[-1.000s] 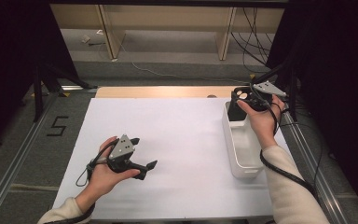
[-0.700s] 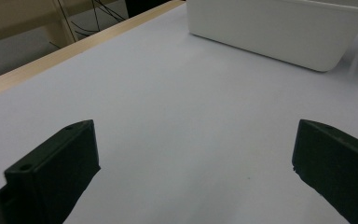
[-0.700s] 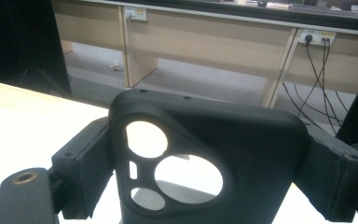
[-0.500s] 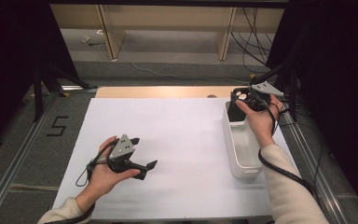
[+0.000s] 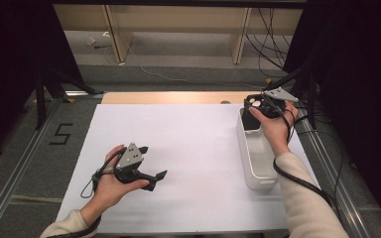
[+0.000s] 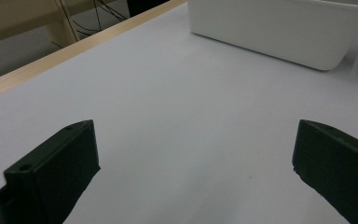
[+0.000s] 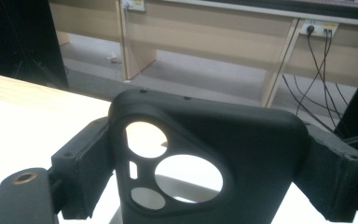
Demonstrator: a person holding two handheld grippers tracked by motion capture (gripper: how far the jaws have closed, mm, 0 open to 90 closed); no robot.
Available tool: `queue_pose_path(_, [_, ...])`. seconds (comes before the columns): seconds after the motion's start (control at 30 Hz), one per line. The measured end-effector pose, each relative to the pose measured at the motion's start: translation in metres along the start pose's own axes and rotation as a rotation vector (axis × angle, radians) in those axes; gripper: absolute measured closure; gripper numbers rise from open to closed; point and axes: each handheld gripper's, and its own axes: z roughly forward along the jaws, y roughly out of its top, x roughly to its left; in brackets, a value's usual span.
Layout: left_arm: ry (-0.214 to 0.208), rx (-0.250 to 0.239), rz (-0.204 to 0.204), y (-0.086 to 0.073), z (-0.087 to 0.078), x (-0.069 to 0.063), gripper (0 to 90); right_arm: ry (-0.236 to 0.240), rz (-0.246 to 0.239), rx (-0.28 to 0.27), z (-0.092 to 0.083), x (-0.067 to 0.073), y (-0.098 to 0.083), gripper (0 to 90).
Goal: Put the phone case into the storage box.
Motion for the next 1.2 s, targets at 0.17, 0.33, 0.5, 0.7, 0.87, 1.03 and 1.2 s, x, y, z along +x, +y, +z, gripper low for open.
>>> queue_pose_path(0.17, [0.002,-0.001,0.0,0.0,0.0,0.0,0.0,-0.001,0.008,0.004,0.004,0.0,0.0,15.2])
queue_pose_path(0.33, [0.0,-0.005,-0.001,0.001,-0.001,0.0,0.0,-0.004,0.022,0.027,0.01,-0.001,-0.003,15.1])
queue_pose_path(0.5, [-0.001,-0.001,0.0,0.0,0.0,0.0,0.0,-0.005,0.031,0.034,0.012,-0.001,-0.005,15.0])
queue_pose_path(0.7, [-0.001,0.001,-0.002,0.0,0.0,0.0,0.0,-0.004,0.035,0.035,0.015,-0.003,-0.004,14.7])
queue_pose_path(0.87, [0.0,-0.001,-0.001,0.0,0.0,0.0,0.0,-0.011,0.044,0.041,0.019,-0.004,-0.003,14.0])
queue_pose_path(1.03, [0.0,-0.004,0.0,0.001,-0.001,0.0,0.0,-0.019,0.046,0.035,0.025,-0.005,-0.003,13.5])
queue_pose_path(1.2, [-0.001,-0.003,0.0,0.001,-0.001,0.0,0.0,-0.016,0.052,0.038,0.03,-0.005,-0.004,12.8])
